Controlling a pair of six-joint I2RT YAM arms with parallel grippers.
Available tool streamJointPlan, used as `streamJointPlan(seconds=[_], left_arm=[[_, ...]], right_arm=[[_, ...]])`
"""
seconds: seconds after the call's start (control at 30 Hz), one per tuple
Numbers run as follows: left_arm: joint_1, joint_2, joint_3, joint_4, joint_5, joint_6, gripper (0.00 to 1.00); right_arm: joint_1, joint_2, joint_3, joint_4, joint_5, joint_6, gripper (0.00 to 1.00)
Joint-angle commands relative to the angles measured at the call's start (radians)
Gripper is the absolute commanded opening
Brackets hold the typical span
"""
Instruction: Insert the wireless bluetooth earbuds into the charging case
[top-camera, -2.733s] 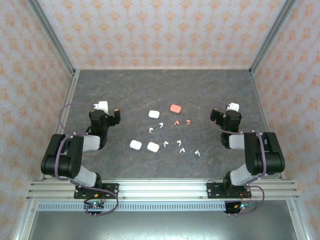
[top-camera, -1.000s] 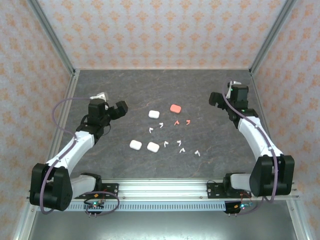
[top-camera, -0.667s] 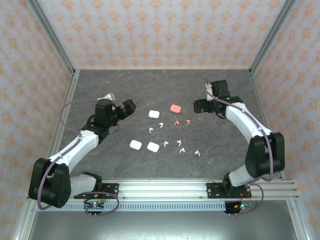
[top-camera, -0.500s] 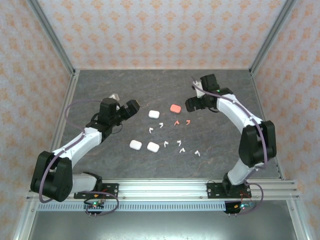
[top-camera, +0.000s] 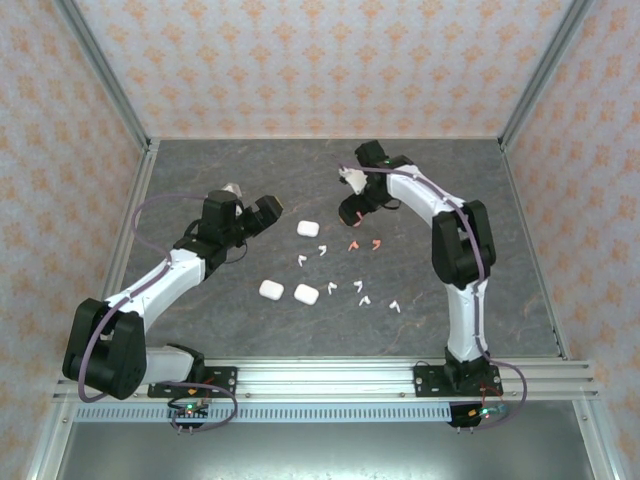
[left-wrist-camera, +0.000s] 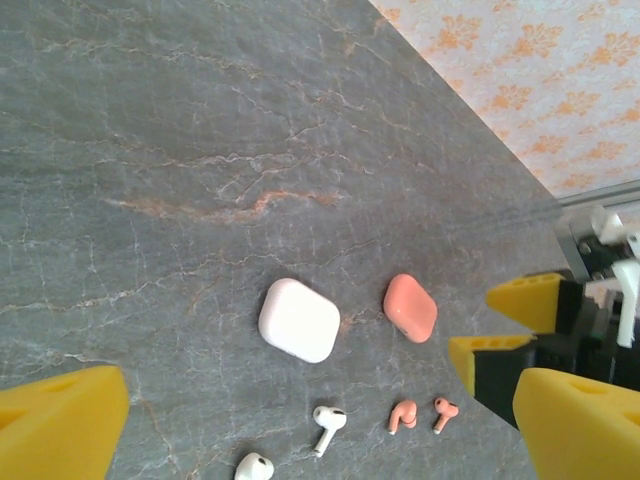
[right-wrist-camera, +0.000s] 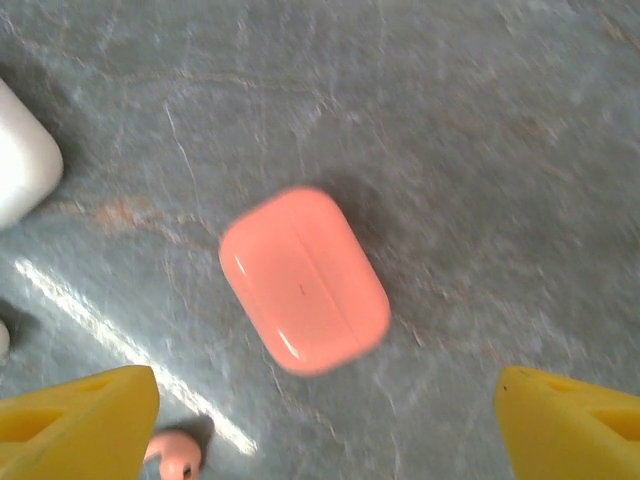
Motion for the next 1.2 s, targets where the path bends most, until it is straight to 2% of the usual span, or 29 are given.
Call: streamJointPlan(seconds=[0.0,0.23,0.43,0.63,0.93,1.03,1.17], left_arm=[[-0.008,-0.020,0.023,-0.058,-0.031,0.000,0.99],[-0.008,-0.026,0.034,-0.084,-0.046,0.011,0.99],[-0.008,-0.029,0.031,-0.082,-0.041,0.006,0.99],[-0.008,-0.029,0.031,-0.082,-0.038,0.007,0.99],[-0.008,-0.017,0.038,-0.078,-0.032,0.006,0.99],[-0.007,-0.012,0.039,-0.078,-0.031,0.006,0.99],[-0.008,-0.012,0.040,-0.079,-0.030,0.006,0.99]], right_arm=[[0.012,0.059,0.105,-0.083,-0.029,-0.027,0.87],[0.046,0.184,0.232,-0.132,-0.010,-0.031,0.86],[0.058,0.211,0.231,-0.138,0.030,-0.030,0.85],[0.058,0.175,0.156,-0.149,0.086,-0.041,0.80],[0.059,0.053,-0.063,-0.044,0.137,-0.049,0.72],[0.058,0.057,-0.079,-0.025,0.152,-0.044,0.67],[0.058,0.081,-0.063,-0.009,0.159,-0.025,0.66]])
